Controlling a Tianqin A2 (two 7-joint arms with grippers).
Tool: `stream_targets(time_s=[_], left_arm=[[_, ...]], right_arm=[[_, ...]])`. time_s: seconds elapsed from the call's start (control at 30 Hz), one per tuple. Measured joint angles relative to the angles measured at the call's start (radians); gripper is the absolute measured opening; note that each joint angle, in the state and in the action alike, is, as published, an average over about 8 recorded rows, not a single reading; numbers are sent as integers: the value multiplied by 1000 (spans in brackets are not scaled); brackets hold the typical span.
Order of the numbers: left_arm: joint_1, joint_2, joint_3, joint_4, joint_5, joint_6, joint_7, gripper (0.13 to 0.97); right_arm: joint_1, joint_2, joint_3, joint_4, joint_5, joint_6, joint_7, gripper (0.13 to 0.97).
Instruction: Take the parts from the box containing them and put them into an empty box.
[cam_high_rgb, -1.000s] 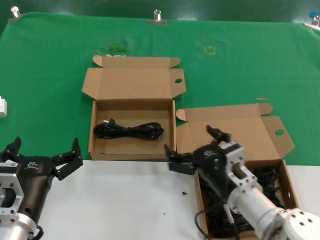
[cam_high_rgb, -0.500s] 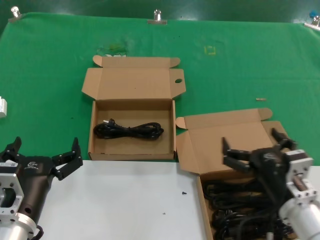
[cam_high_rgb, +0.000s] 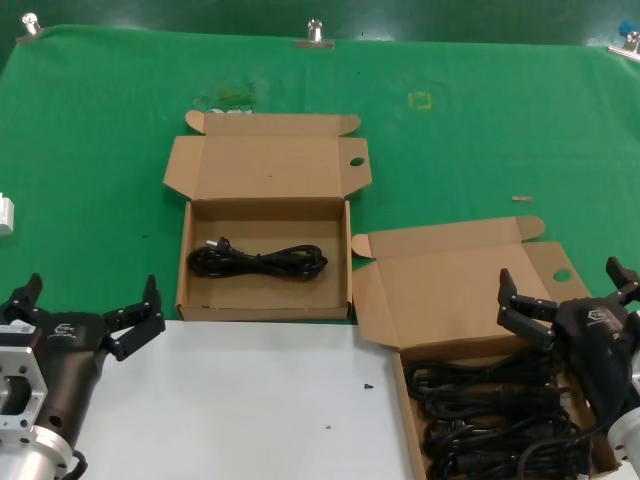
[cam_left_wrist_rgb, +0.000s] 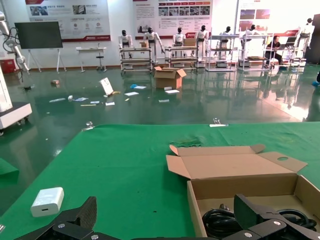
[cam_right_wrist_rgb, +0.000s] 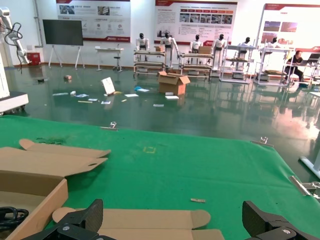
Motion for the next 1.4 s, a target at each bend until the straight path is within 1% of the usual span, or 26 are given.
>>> stream_targets(time_s=[1.4], left_arm=[[0,0,0,0,0,0,0,966]], right_arm=[[0,0,0,0,0,0,0,966]])
